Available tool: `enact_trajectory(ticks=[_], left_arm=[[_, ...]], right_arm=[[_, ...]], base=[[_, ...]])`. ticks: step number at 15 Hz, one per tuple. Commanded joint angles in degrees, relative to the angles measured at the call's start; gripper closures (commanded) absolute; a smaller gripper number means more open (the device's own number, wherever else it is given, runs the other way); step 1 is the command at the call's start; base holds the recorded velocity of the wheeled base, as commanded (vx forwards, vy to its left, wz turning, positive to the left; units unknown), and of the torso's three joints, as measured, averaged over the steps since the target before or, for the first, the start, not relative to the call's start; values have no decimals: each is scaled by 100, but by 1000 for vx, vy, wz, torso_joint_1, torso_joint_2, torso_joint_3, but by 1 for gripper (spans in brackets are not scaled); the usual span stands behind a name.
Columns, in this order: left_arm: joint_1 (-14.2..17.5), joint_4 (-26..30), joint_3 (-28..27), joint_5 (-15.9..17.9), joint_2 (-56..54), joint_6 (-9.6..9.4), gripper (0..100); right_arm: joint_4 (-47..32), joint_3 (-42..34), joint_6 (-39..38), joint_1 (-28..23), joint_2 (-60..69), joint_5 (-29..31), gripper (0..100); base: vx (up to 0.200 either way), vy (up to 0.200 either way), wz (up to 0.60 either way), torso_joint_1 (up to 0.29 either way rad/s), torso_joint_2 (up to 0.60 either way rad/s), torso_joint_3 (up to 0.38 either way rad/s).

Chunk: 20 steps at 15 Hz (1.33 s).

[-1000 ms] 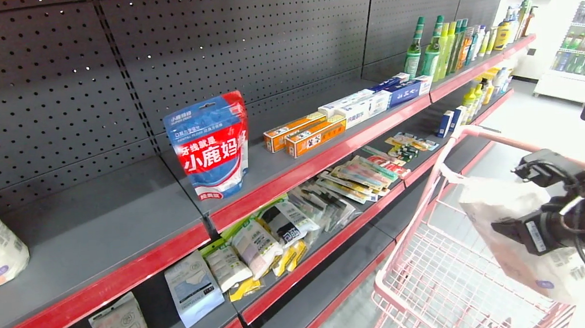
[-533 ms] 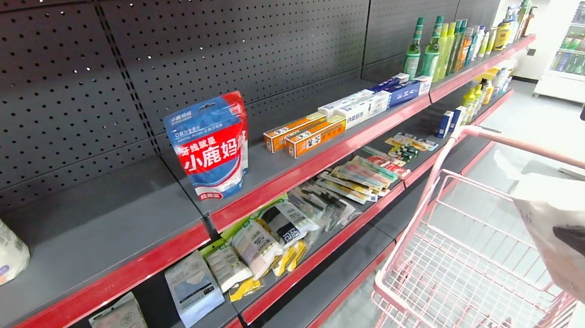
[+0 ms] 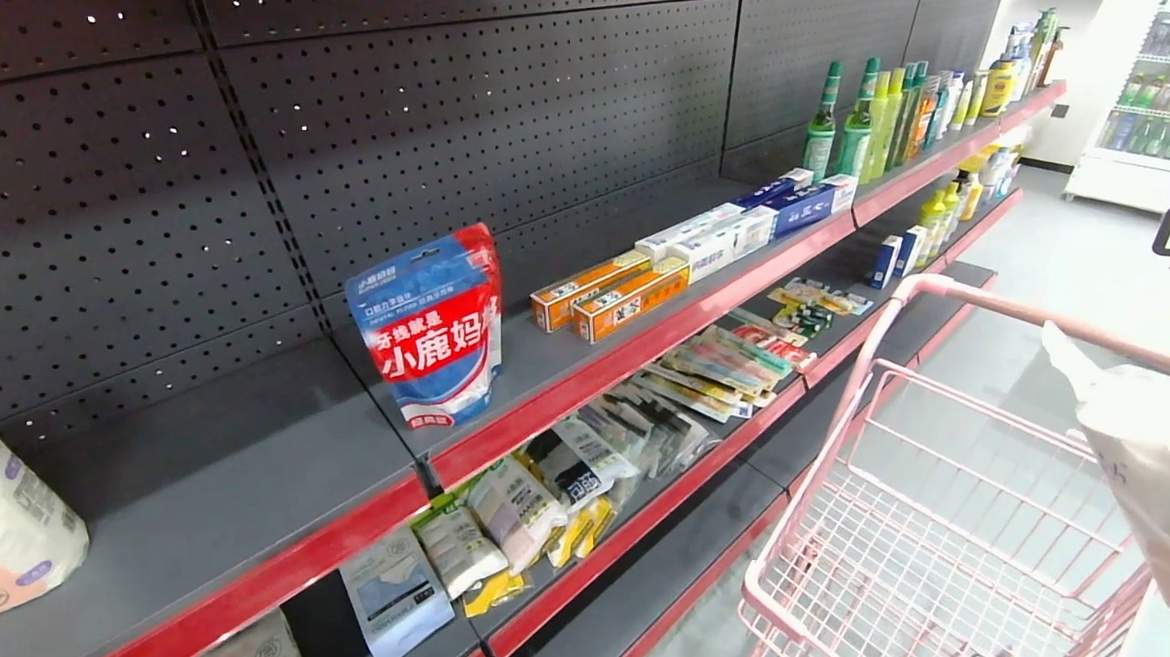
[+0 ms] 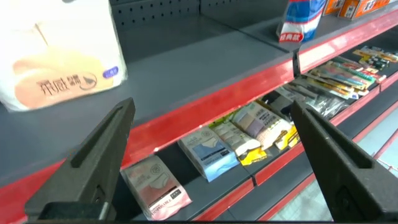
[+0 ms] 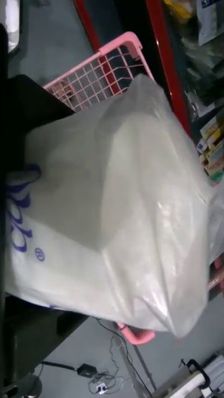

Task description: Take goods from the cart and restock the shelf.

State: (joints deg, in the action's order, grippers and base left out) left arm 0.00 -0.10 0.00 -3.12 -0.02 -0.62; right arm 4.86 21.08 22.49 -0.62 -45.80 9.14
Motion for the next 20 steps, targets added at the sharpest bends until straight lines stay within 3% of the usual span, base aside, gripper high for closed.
enact_trajectory(ticks=[1,20], left_arm=[[0,1,0,4,2,1,0],[0,1,0,-4,2,1,0]], right_arm=[[6,98,10,1,10,0,100],[41,221,62,1,-105,9,100]], base=[[0,0,0,163,-359,-207],[0,0,0,140,-295,-160]])
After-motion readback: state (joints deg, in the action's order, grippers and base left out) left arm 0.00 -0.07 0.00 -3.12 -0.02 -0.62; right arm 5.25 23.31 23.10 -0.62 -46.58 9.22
